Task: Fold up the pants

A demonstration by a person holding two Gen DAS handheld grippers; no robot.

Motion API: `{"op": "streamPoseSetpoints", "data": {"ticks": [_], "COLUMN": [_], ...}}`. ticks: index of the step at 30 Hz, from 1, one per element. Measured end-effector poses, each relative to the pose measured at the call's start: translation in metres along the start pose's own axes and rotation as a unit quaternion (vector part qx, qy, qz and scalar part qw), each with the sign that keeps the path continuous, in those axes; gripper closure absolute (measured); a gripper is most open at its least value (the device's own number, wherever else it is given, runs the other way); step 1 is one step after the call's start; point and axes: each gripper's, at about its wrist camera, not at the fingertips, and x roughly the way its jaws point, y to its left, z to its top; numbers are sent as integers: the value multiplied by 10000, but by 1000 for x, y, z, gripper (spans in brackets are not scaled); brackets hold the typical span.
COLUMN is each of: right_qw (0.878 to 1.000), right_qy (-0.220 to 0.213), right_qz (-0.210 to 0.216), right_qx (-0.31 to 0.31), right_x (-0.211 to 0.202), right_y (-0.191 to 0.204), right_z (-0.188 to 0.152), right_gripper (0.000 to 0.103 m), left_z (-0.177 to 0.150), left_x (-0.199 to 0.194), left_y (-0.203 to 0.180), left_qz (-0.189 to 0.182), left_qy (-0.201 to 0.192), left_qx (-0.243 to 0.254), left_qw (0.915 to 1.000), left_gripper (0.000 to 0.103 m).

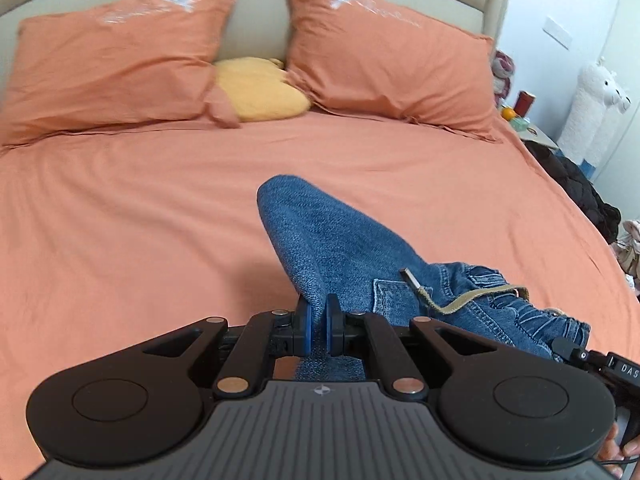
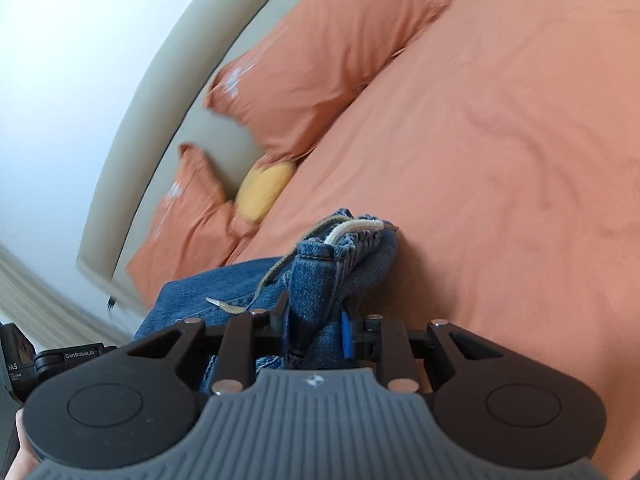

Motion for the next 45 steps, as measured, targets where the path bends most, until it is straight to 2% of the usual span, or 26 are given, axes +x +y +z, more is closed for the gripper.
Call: {"op": "streamPoseSetpoints", "data": {"ticks": [7, 12, 17, 22, 27, 32, 37, 41, 45], "right_qw": [9965, 9904, 9839, 9783, 9691, 9612, 9504, 9443, 9371], "right_qy": [362, 616, 846, 1051, 1395, 1791, 2209, 2320, 2397], "right_qz": [342, 490, 442, 200, -164, -549, -1121, -1327, -1491], "right_qx": [-678, -1132, -1509, -1777, -2026, -2023, -1882, -1918, -2056], "right_x": [15, 44, 76, 103, 130, 144, 161, 173, 182], "right_y": [90, 157, 213, 245, 248, 226, 196, 184, 191], "right_z": [-39, -72, -107, -145, -182, -212, -232, -241, -237], "right_gripper": [84, 84, 84, 84, 84, 84, 84, 83, 79], "left_z": [-20, -24, -22, -35, -65, -100, -127, -134, -127], "left_x": [-72, -104, -112, -94, -61, -32, -11, -1, -12], "left_y": [77, 135, 185, 227, 266, 297, 327, 334, 330], "left_qz": [272, 491, 671, 700, 590, 585, 418, 433, 613], "left_qy": [-385, -511, -482, -243, -1, 301, 473, 576, 688], "left_qx": [-348, -454, -389, -348, -627, -913, -1361, -1452, -1226], "left_qw": [9983, 9965, 9958, 9966, 9963, 9936, 9887, 9868, 9882], "left_gripper": [97, 97, 97, 97, 97, 97, 96, 90, 80]}}
